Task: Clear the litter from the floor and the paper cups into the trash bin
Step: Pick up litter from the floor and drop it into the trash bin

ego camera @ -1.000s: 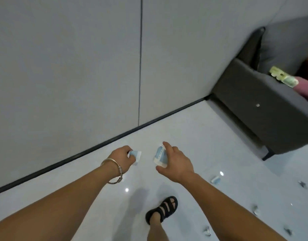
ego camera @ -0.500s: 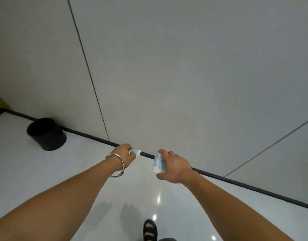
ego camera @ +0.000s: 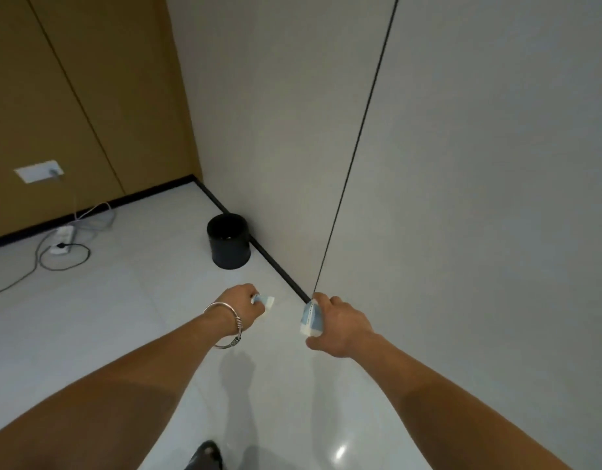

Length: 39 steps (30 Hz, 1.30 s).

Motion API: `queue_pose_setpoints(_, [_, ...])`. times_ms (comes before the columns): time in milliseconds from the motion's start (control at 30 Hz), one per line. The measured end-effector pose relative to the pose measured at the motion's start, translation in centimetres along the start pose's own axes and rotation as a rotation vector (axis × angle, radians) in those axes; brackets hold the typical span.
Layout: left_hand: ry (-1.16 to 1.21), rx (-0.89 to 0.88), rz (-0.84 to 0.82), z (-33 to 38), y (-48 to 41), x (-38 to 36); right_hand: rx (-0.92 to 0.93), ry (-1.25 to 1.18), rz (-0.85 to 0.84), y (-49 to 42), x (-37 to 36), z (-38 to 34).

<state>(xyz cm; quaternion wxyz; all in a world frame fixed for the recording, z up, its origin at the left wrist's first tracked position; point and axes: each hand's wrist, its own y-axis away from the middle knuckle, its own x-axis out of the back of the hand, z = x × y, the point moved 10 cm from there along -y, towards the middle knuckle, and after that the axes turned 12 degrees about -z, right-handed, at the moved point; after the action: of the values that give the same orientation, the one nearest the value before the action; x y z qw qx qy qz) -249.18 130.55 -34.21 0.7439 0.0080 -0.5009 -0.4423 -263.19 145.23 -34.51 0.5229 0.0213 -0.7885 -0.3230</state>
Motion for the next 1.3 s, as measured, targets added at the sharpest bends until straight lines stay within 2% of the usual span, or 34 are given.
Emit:
queue_pose_setpoints(167, [0.051,0.077,0.042,-7.6,-5.2,6.1,0.084,0.079,-0.044,-10.0,3.0,-7.5])
queue_pose_setpoints(467, [0.026,0.106,0.044,-17.6,-15.6,20.2,0.090,-0.029,-0.024,-25.0,9.8,-17.8])
queue_pose_setpoints(733, [0.083,0.105,0.019,-19.9,-26.8,26.5,0.017,-0.010,-0.067,-36.3,14.9,-18.7])
queue_pose_setpoints(967, [0.077,0.172,0.010,-22.3,-36.9,34.1,0.087,-0.050,-0.119,-50.9,22.0,-22.1])
queue_pose_setpoints(1167, [0.087,0.211,0.014,-24.0,-44.2,40.0,0.122,-0.109,-0.157,-59.2,25.7,-24.1])
queue_pose_setpoints(1300, [0.068,0.198,-0.117,-24.0,-50.3,39.9,0.061,-0.112,-0.206,-64.0,26.3,-22.7])
